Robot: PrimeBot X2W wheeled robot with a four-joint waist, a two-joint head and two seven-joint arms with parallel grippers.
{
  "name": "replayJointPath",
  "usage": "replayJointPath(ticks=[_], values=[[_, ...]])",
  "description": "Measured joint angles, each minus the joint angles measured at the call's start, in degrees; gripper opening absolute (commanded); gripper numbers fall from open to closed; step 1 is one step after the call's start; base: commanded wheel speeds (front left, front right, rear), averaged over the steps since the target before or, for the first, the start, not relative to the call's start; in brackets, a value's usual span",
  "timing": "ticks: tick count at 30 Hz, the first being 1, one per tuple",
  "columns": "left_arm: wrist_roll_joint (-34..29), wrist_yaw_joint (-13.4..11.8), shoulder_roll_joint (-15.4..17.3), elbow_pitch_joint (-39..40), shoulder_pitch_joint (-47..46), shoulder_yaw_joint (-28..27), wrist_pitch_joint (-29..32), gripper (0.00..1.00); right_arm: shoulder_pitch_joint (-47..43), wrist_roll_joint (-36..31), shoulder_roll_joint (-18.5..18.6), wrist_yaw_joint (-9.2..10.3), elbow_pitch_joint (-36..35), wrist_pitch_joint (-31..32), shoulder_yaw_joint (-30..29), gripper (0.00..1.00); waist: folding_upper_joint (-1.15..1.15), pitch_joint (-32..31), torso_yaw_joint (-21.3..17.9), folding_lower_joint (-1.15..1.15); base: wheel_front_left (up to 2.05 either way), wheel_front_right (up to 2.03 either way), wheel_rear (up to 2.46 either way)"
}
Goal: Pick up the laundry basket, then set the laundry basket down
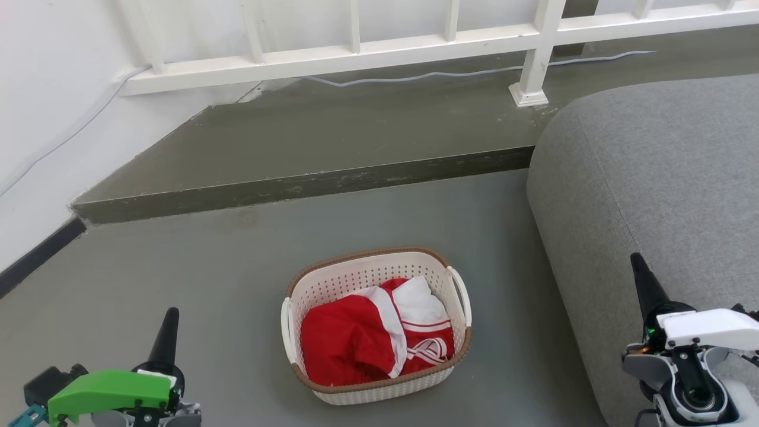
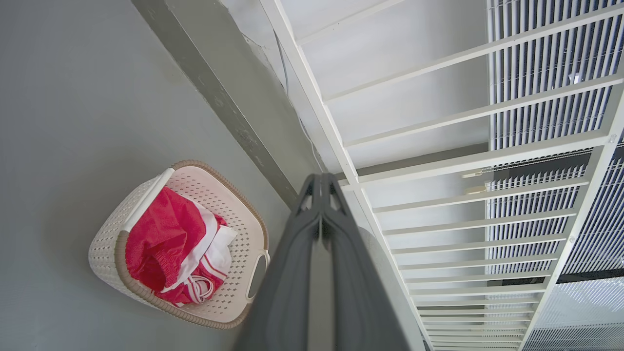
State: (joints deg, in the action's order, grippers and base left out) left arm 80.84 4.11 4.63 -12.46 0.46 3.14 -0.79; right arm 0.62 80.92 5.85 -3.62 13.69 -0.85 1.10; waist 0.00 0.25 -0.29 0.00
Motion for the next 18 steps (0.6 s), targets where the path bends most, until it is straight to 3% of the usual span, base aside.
replayJointPath(ticks=[18], values=[[11.9, 1.9, 0.3, -1.7, -2.0, -2.1, 2.3, 0.0, 1.6, 11.5, -0.4, -2.37, 0.9, 2.6, -3.3, 0.0, 0.0, 0.0, 0.2, 0.0, 0.0, 0.0, 0.0]])
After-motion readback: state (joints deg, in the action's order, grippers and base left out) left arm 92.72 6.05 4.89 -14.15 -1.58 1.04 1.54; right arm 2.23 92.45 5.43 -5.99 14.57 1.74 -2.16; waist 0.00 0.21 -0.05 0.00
